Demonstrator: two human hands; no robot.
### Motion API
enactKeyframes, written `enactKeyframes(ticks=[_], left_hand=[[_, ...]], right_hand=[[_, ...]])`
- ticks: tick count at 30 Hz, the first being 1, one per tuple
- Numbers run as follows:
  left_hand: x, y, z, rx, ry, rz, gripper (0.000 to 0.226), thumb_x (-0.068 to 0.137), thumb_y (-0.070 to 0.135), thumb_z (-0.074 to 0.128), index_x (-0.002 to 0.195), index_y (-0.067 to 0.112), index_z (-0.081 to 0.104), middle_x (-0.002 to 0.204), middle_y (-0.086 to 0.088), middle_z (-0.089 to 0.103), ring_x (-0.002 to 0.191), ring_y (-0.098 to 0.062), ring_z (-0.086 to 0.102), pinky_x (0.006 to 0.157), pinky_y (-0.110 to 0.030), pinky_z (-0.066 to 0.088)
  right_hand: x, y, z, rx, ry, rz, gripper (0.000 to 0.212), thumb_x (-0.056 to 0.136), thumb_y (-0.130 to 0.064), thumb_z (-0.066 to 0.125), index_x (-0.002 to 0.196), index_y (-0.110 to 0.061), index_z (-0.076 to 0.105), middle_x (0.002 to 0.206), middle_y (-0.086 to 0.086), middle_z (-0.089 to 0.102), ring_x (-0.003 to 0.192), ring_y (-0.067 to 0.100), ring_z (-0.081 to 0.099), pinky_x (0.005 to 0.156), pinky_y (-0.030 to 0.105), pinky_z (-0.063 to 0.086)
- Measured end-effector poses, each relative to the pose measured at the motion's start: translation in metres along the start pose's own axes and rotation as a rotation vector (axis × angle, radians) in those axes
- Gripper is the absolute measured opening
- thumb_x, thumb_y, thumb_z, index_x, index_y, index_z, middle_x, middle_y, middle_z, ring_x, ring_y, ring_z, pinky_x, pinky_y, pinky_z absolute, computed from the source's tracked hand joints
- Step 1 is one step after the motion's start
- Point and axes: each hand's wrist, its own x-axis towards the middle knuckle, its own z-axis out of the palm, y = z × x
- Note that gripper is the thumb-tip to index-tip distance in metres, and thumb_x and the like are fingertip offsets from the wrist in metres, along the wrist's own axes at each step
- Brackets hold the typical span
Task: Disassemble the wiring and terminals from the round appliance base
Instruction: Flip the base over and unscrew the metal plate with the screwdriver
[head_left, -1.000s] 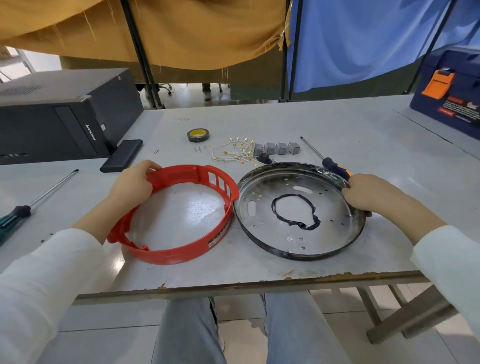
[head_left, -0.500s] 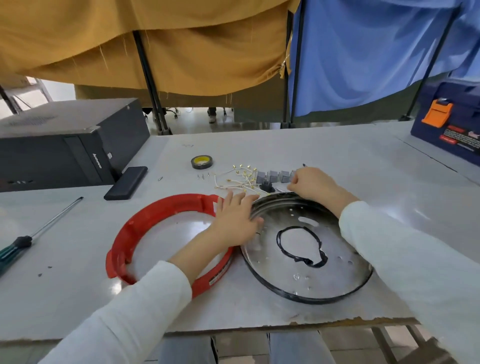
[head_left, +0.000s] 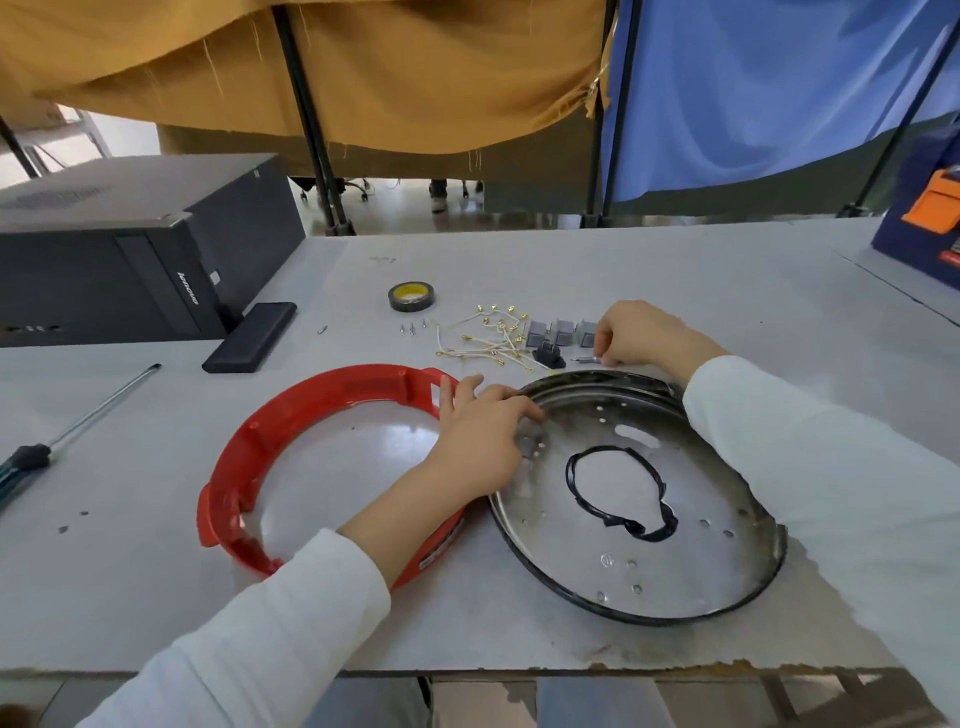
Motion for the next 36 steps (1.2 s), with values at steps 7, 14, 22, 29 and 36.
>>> enactKeyframes(ticks=[7, 14, 22, 29, 36], left_hand=[[-0.002, 0.001, -0.002, -0.029, 0.006, -0.010, 0.053, 0.080, 0.002, 0.048, 0.120, 0.037, 0.056, 0.140, 0.007, 0.043, 0.140, -0.024, 0.013, 0.112, -0.046, -0.013], [0.000, 0.004, -0.003, 0.019, -0.016, -0.036, 0.051, 0.084, 0.004, 0.048, 0.120, 0.039, 0.055, 0.141, 0.010, 0.042, 0.140, -0.025, 0.013, 0.114, -0.048, -0.005], [0.009, 0.009, -0.002, 0.030, -0.036, -0.079, 0.061, 0.081, 0.000, 0.044, 0.133, 0.031, 0.047, 0.145, 0.008, 0.040, 0.140, -0.029, 0.012, 0.113, -0.052, -0.005], [0.032, 0.012, -0.002, 0.027, -0.047, -0.097, 0.060, 0.082, 0.002, 0.045, 0.136, 0.027, 0.047, 0.145, 0.005, 0.040, 0.139, -0.031, 0.015, 0.113, -0.052, -0.008], [0.046, 0.014, 0.000, 0.029, -0.035, -0.100, 0.058, 0.083, 0.005, 0.047, 0.135, 0.032, 0.048, 0.146, 0.006, 0.040, 0.139, -0.029, 0.016, 0.114, -0.052, -0.007]], right_hand=[[-0.033, 0.044, -0.007, -0.012, 0.143, 0.149, 0.015, 0.083, -0.032, 0.065, 0.086, -0.017, 0.063, 0.093, 0.002, 0.060, 0.088, 0.024, 0.057, 0.069, 0.031, 0.044], [-0.061, 0.088, 0.006, 0.052, 0.027, 0.293, 0.050, 0.086, -0.053, 0.055, 0.060, -0.011, 0.048, 0.057, 0.003, 0.052, 0.056, 0.022, 0.050, 0.059, 0.028, 0.040], [-0.056, 0.094, 0.005, -0.039, 0.179, 0.319, 0.046, 0.090, -0.046, 0.051, 0.059, -0.013, 0.047, 0.060, 0.003, 0.050, 0.055, 0.020, 0.047, 0.053, 0.024, 0.031], [-0.044, 0.097, 0.002, -0.048, 0.189, 0.342, 0.046, 0.089, -0.050, 0.052, 0.062, -0.012, 0.051, 0.065, 0.002, 0.055, 0.059, 0.020, 0.050, 0.053, 0.024, 0.030], [-0.043, 0.098, 0.001, -0.056, 0.186, 0.333, 0.048, 0.090, -0.052, 0.050, 0.064, -0.012, 0.053, 0.067, 0.003, 0.056, 0.059, 0.019, 0.050, 0.054, 0.023, 0.030]])
